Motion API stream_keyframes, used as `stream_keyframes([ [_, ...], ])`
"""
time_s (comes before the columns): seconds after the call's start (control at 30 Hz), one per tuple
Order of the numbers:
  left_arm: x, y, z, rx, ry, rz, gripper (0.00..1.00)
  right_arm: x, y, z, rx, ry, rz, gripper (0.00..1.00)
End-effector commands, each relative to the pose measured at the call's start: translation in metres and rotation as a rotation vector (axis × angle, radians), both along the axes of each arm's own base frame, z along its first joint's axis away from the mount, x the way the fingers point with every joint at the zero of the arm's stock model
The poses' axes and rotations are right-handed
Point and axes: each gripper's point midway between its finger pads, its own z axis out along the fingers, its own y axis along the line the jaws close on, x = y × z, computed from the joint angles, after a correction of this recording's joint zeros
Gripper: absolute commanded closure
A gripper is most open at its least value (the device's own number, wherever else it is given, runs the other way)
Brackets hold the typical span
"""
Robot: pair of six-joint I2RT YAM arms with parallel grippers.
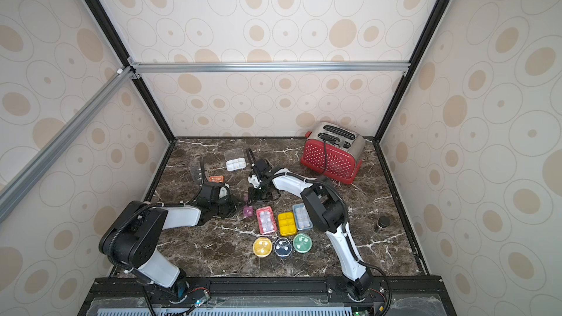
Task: Close pillboxes
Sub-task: Close the lid on the pillbox.
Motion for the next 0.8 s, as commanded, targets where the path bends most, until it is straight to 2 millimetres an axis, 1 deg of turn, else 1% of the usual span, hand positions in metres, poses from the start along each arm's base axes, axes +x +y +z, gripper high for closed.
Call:
stream_keyframes([
  [0.0,-0.033,0.016,-0.017,0.089,0.131,0.001,0.62,-0.008,-0.006,0.009,-0.034,0.0,0.017,0.68],
  [0.1,-0.026,0.015,0.008,0.084,0.081,-0.003,0.53,-0.007,-0.01,0.027,-0.017,-0.022,0.02,0.65],
  [0.27,-0.016,0.013,0.052,0.078,-0.016,-0.017,0.45,-0.007,-0.02,0.048,0.004,-0.051,0.012,0.62],
  [0.33,-0.012,0.013,0.062,0.086,-0.04,-0.029,0.36,-0.006,-0.026,0.054,0.011,-0.065,0.0,0.6],
  [0.4,-0.005,0.011,0.071,0.094,-0.064,-0.043,0.22,-0.003,-0.034,0.058,0.012,-0.072,-0.019,0.59],
  [0.43,-0.002,0.01,0.073,0.096,-0.069,-0.047,0.17,-0.001,-0.037,0.057,0.01,-0.072,-0.027,0.59],
  [0.5,0.005,0.008,0.074,0.105,-0.074,-0.058,0.01,0.002,-0.043,0.056,0.01,-0.064,-0.043,0.59],
  [0.63,0.016,0.004,0.066,0.123,-0.068,-0.076,0.01,0.006,-0.047,0.053,0.022,-0.053,-0.065,0.54],
  [0.77,0.02,0.004,0.05,0.146,-0.032,-0.087,0.01,0.005,-0.046,0.046,0.01,-0.041,-0.071,0.54],
])
